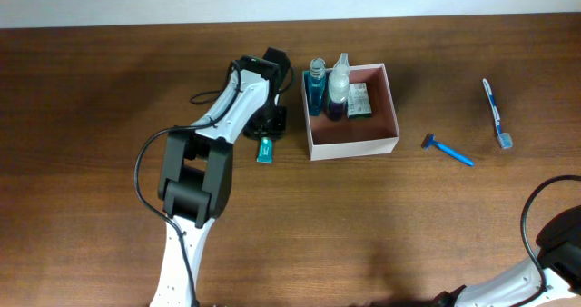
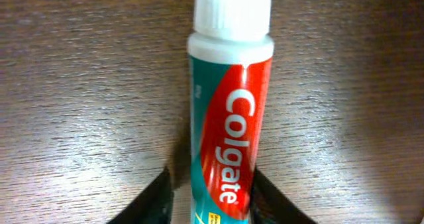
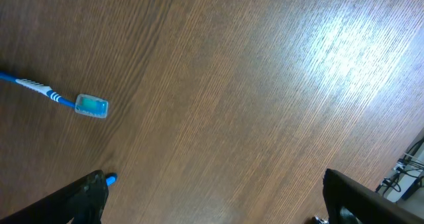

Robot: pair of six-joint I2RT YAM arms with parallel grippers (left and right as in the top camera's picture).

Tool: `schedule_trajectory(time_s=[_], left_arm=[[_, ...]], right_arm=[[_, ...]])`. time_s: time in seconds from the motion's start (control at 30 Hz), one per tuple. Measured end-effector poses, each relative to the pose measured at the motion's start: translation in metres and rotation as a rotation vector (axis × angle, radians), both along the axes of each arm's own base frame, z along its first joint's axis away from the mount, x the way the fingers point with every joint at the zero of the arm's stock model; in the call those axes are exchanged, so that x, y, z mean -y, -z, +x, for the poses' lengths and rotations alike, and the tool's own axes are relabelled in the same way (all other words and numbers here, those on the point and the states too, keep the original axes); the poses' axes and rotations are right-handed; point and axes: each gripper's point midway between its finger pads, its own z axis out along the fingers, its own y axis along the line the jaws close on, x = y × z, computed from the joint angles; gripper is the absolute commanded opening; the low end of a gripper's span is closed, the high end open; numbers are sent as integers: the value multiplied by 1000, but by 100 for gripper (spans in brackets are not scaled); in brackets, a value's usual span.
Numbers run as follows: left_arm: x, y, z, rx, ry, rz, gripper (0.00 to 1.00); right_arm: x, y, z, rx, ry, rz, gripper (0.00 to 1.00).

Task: Pack container
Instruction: 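Lower the left gripper and close it around the toothpaste tube, then lift the toothpaste tube and carry it right over the box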

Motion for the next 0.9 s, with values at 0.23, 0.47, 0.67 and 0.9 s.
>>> schedule_trajectory(time_s=[0.23,0.47,0.67,0.9], left_arm=[[-3,0,0,-6,-9,-1,27],[-4,-1,-3,-20,-8,1,24],[-4,-3,-3,-21,-6,1,25],[-5,-24,6,6,-5,11,25]], right_arm=[[0,0,0,0,0,0,99],[0,0,0,0,0,0,99],[0,0,0,0,1,0,99],[0,0,0,0,0,0,99]])
